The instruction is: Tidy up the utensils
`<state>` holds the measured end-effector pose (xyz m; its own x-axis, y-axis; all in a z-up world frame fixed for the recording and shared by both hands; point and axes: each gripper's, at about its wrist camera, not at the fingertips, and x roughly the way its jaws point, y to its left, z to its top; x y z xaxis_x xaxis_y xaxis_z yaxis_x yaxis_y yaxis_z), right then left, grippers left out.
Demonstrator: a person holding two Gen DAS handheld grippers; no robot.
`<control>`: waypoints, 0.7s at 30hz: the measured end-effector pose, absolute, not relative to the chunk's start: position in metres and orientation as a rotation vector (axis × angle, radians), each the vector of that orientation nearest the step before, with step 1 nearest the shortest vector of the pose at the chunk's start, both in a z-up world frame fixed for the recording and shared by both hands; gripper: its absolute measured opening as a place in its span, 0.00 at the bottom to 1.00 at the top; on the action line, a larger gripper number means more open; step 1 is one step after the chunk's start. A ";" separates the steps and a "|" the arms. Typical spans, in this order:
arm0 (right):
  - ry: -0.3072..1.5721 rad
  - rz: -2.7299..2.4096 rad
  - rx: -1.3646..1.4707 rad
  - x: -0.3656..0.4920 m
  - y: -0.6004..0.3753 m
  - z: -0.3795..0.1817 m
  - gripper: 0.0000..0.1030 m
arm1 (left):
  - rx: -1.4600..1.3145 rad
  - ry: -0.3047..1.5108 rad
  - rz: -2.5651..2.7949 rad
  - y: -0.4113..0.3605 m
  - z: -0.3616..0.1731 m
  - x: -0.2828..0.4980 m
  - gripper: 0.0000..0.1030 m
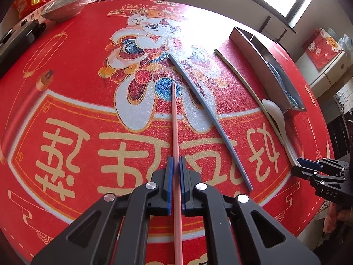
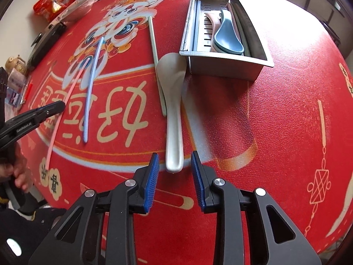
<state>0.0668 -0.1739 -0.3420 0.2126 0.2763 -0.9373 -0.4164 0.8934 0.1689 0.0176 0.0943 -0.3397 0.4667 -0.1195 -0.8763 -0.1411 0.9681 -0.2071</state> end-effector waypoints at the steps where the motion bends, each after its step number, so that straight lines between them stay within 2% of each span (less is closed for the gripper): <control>1: 1.264 0.481 -0.127 0.066 -0.174 -0.342 0.28 | -0.263 1.089 0.013 0.094 -0.340 0.017 0.06; 3: 1.252 0.478 -0.141 0.066 -0.172 -0.342 0.28 | -0.256 1.089 0.015 0.093 -0.340 0.017 0.06; 7: 1.244 0.462 -0.188 0.065 -0.172 -0.341 0.17 | -0.239 1.090 0.017 0.091 -0.340 0.017 0.06; 17: 1.300 0.538 0.077 0.073 -0.196 -0.332 0.16 | -0.232 1.092 0.030 0.089 -0.340 0.017 0.07; 21: 1.309 0.516 0.097 0.073 -0.203 -0.334 0.17 | -0.219 1.088 0.036 0.086 -0.339 0.017 0.09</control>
